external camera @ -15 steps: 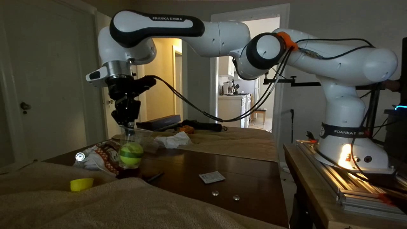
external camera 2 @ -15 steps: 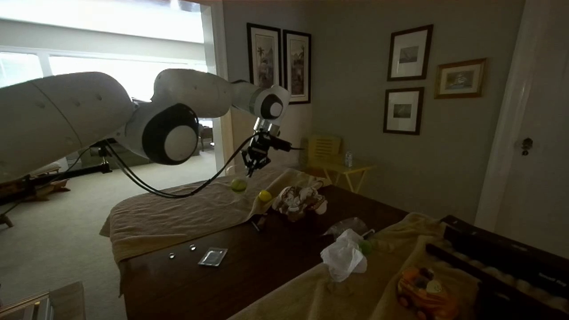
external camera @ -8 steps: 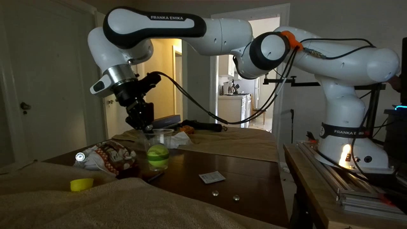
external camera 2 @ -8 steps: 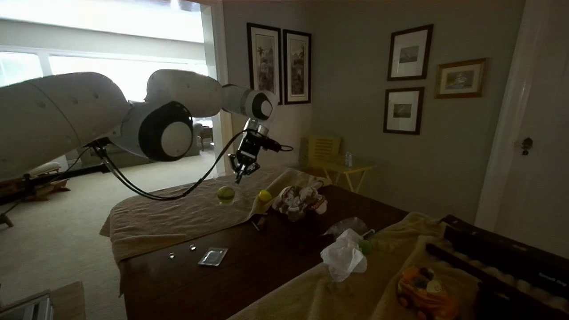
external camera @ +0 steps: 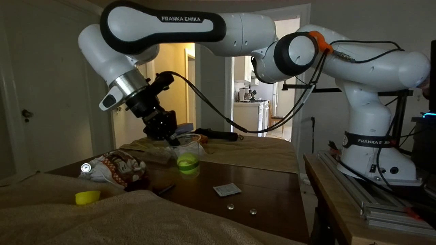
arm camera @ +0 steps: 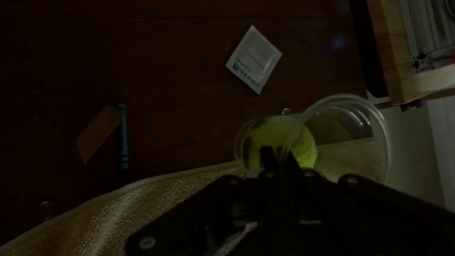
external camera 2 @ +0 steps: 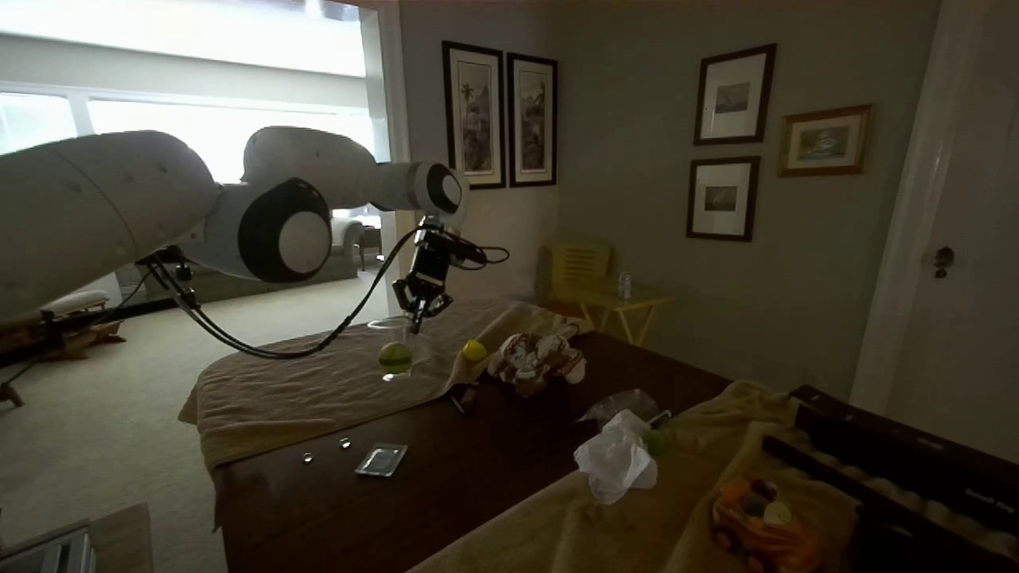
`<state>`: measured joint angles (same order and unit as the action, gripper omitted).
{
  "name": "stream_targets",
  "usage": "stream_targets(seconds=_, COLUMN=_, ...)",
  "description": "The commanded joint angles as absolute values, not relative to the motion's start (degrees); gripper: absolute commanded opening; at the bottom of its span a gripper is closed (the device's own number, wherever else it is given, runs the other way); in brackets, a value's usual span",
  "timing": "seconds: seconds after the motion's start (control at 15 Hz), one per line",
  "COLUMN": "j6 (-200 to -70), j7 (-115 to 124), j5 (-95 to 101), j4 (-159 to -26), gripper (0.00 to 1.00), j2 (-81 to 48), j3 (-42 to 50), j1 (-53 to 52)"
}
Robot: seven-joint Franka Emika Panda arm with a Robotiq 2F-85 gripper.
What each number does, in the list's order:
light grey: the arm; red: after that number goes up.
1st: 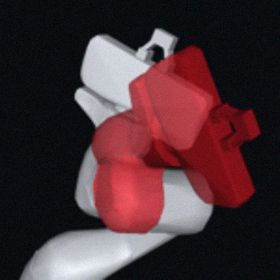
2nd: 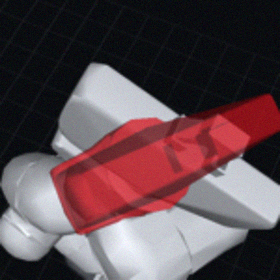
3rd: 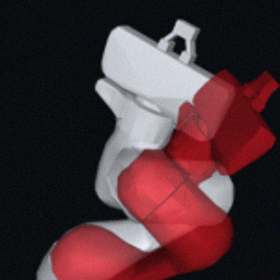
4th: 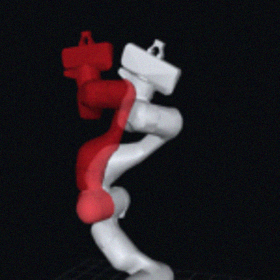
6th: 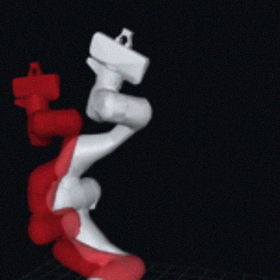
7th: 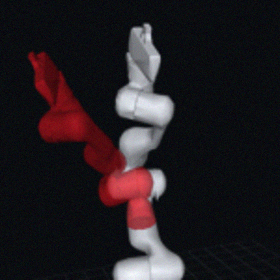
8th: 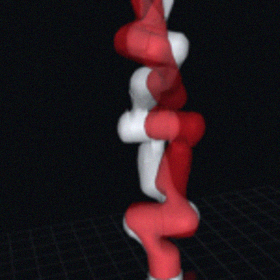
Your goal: Move the clear cup to the left.
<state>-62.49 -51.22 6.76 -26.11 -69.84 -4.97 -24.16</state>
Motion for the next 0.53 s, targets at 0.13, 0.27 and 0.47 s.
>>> stream_targets(seconds=0.13, j6=-73.0, j7=-59.3, j5=13.6, j4=-25.1, gripper=0.01, j2=-70.0, j3=-2.4, j1=-27.3)
stream_targets(seconds=0.27, j6=-78.8, j7=-61.4, j5=14.2, j4=-24.9, gripper=0.01, j2=-70.4, j3=-2.0, j1=-27.5)
stream_targets(seconds=0.47, j6=-81.1, j7=-61.0, j5=12.1, j4=-26.4, gripper=0.06, j2=-69.7, j3=-2.5, j1=-26.9)
